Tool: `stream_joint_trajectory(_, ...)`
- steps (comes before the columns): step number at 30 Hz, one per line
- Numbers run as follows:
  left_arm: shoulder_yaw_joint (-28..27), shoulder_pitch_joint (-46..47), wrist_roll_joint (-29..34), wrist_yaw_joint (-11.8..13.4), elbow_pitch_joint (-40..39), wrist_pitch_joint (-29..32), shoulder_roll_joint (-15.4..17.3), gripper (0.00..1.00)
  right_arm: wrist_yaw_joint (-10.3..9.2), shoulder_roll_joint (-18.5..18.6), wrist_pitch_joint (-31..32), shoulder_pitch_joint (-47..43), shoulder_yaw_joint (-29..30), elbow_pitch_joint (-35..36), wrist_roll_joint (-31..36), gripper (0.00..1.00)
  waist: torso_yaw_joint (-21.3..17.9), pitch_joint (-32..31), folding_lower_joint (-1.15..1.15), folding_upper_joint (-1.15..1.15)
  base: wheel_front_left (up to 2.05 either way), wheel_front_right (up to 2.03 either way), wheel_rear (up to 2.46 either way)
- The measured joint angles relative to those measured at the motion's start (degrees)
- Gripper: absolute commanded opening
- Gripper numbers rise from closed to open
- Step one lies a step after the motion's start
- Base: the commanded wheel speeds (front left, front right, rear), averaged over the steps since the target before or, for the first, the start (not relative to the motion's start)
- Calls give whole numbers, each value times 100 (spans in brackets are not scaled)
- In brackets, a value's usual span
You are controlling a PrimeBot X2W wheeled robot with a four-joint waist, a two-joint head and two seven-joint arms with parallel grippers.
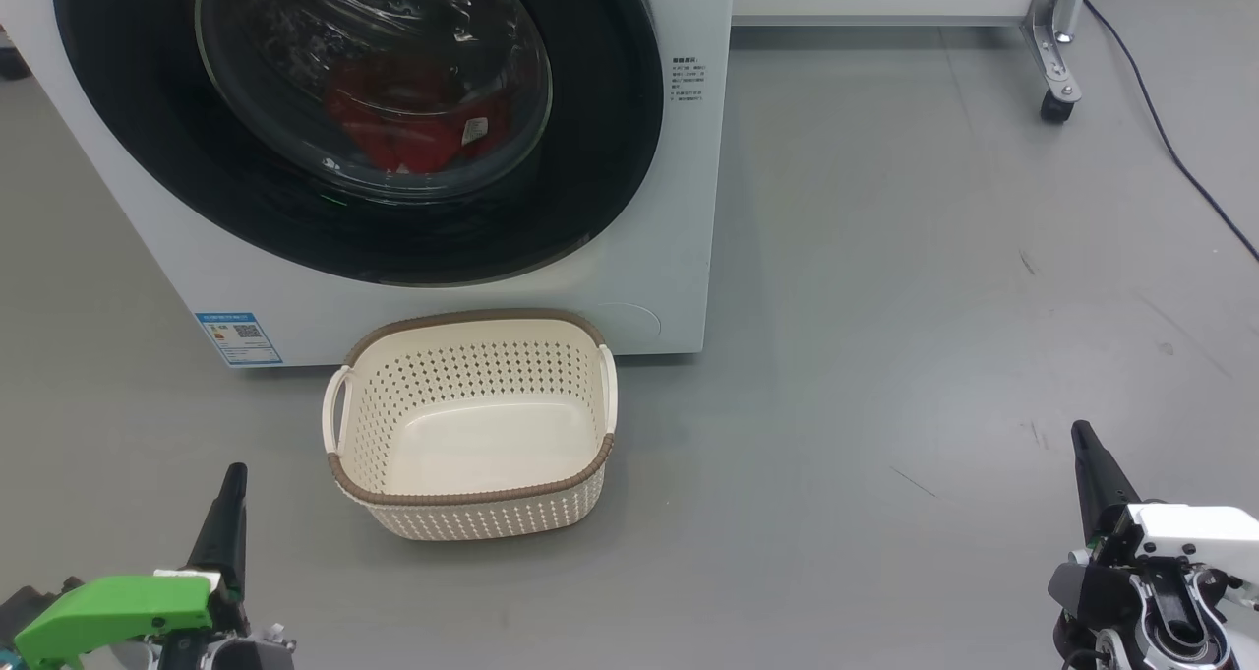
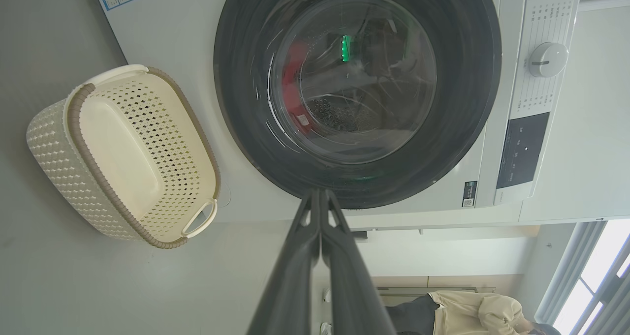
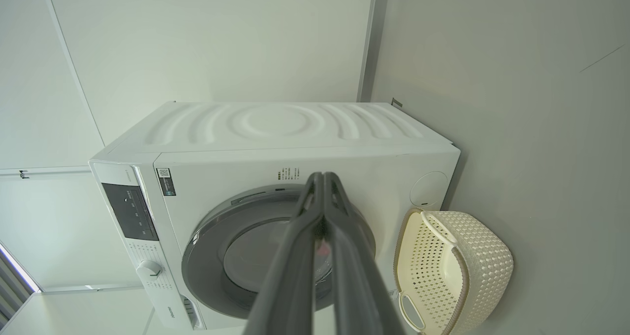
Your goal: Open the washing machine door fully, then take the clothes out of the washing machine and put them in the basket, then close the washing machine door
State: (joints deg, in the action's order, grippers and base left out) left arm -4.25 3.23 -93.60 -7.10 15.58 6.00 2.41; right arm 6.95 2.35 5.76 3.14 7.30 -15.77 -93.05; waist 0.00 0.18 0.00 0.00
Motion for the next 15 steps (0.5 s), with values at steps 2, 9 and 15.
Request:
stream_joint_trajectory(2,-1,0,0,0,0,0,0,0,-1,0,0,0,0,0,0,0,0,0,0,0,0,0,0)
stream_joint_trajectory(9,-1,0,0,0,0,0,0,0,0,-1,0,0,1,0,0,0,0,0,0,0,0,0,0)
stream_joint_trajectory(15,-1,0,0,0,0,0,-1,0,0,-1,0,0,1,0,0,0,0,0,0,0,0,0,0)
